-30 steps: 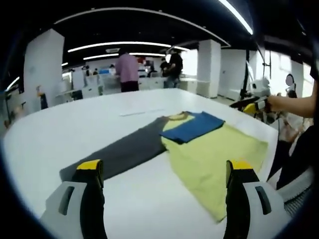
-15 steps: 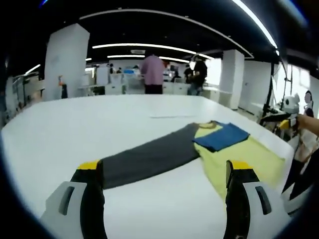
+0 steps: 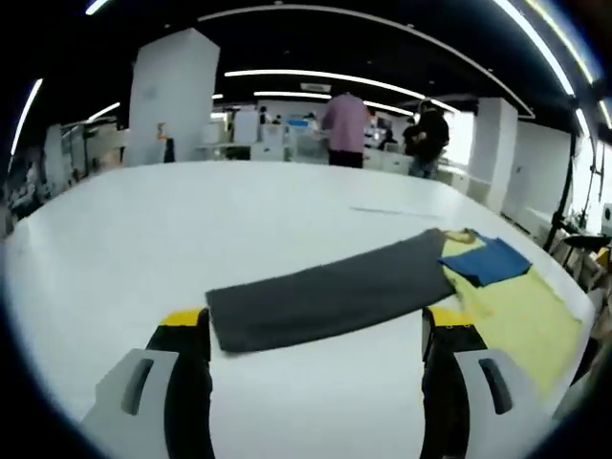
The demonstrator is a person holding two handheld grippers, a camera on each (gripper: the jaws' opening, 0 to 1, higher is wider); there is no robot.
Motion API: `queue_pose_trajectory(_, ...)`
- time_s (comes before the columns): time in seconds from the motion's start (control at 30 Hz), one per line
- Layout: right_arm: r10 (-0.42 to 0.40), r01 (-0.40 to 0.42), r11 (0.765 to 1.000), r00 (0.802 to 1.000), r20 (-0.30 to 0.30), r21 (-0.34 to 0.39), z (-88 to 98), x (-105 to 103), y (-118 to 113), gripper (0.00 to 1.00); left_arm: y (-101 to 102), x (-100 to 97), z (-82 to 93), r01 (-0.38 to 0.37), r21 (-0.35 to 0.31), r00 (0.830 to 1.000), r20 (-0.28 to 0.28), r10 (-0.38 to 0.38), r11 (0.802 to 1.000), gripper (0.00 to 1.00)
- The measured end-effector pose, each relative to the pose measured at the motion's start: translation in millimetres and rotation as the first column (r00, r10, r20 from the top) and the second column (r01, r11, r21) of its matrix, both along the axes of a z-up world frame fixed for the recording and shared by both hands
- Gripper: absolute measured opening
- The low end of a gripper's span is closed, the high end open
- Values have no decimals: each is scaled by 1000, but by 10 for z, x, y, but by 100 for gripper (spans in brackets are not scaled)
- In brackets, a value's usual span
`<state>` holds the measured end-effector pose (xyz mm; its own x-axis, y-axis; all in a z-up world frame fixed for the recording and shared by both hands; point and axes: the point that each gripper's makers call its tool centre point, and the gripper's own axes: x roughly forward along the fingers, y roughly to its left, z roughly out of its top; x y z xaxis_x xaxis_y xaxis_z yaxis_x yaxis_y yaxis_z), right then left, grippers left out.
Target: Fold the garment on the visible template until the final outline fits inside the template.
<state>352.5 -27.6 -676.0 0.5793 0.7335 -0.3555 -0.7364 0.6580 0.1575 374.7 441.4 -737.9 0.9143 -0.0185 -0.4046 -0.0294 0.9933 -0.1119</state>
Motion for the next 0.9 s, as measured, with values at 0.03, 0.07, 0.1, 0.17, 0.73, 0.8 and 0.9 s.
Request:
queue_pose_trajectory(0.03,1,-1,1000,1000,-2,-3,-15,-11,-7,99,48,15,-20,-19,-9,1000,5,19,1000,85)
queue_pose_trajectory(0.07,1,-1,1000,1000,-2,-11,-29,-18,-14,99,84,20,-36,-36,-12,999,3,36,999,83)
queue_pose_trajectory(0.1,0,0,1000,1000,-3,-21,-47,-24,-28,99,125,25,-59,-59,-10,998,1,59,998,82)
queue_pose_trajectory(0.17,-1,1,1000,1000,-7,-24,-62,-30,-40,99,162,26,-91,-83,-8,997,-8,83,997,78)
queue_pose_trajectory(0.73,-25,25,999,1000,-15,-39,-85,-61,-74,99,385,-115,-349,-229,67,965,-112,236,971,29)
queue_pose_trajectory(0.8,-24,23,999,1000,-13,-43,-85,-66,-73,98,385,-130,-373,-239,61,963,-117,244,969,25)
queue_pose_trajectory(0.9,-20,19,998,1000,-9,-58,-89,-72,-85,98,394,-150,-416,-246,63,958,-134,252,967,21)
